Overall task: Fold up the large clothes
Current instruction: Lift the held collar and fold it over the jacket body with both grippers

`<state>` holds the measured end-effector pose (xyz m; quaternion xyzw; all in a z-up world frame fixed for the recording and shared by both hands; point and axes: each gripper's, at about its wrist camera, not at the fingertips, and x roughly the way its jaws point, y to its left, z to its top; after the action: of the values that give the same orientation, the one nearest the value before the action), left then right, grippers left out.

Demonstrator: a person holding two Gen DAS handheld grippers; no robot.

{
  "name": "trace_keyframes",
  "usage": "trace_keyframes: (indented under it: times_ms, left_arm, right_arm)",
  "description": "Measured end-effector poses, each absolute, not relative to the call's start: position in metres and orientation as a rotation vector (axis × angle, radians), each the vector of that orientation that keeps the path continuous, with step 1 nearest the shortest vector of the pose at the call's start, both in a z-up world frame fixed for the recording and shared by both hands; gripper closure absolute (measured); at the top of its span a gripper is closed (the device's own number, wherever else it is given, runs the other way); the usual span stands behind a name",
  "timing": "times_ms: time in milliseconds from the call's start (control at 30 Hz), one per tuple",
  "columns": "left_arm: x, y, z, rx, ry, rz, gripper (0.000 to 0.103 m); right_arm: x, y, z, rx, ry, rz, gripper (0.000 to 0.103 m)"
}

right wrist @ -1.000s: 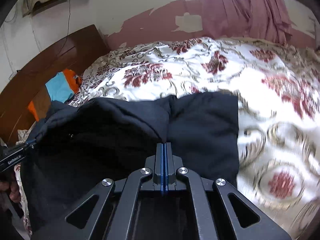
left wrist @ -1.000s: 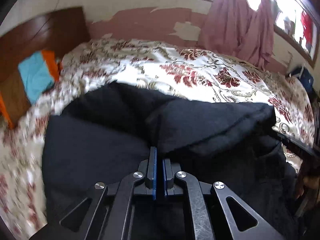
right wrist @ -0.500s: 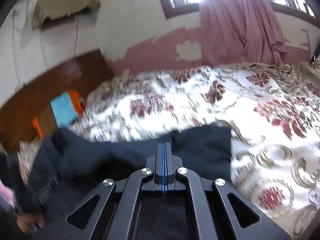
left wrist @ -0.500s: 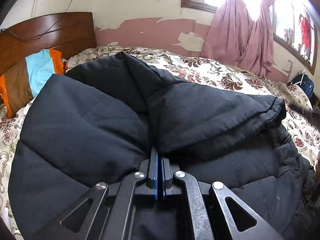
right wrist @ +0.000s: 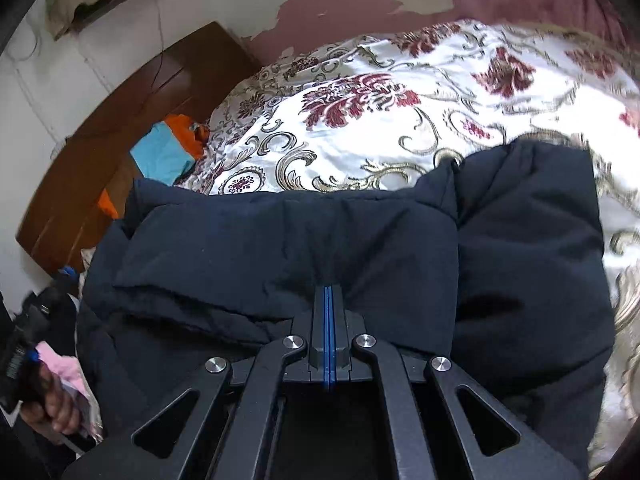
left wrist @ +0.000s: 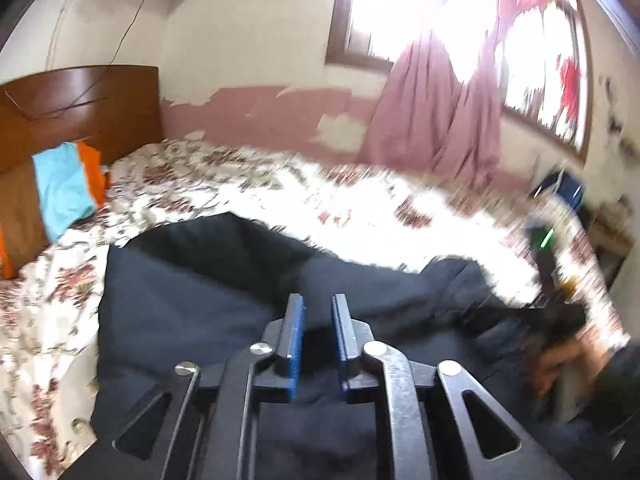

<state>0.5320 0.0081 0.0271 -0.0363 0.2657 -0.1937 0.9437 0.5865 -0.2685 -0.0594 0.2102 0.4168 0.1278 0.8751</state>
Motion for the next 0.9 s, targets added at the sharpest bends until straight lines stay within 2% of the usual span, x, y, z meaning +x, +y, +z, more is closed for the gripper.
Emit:
trace_keyframes:
  times_ms: [133, 233, 333, 500, 667, 900]
  left_arm:
    - [0.569, -0.031, 0.021, -0.024, 0.714, -0.465, 0.088]
    - [0.602, -0.064, -0.018, 0.1, 0.959, -0.467, 0.089]
    - [0.613, -0.074, -0.032, 0.167, 0.994, -0.42, 0.089]
    - [0.639, -0.072, -0.046, 0.061, 1.111, -0.362, 0.091]
    - [0.657, -0.089, -0.065, 0.125, 1.177, -0.287, 0.093]
    - [0.673, -0.086, -0.082, 0.068, 1.132, -0.264, 0.095]
  right_arm:
    - [0.581, -0.269, -0.079, 0.473, 0.872, 0.264, 0.102]
    - [0.584, -0.266, -0.086, 0.415, 0.903, 0.274, 0.102]
    - [0.601, -0.258, -0.09, 0.342, 0.967, 0.273, 0.102]
    - [0.64, -0.242, -0.099, 0.242, 1.073, 0.246, 0.103]
    - [0.658, -0.24, -0.116, 0.264, 1.016, 0.232, 0.103]
    - [0.664, -0.253, -0.126, 0.345, 0.96, 0.265, 0.103]
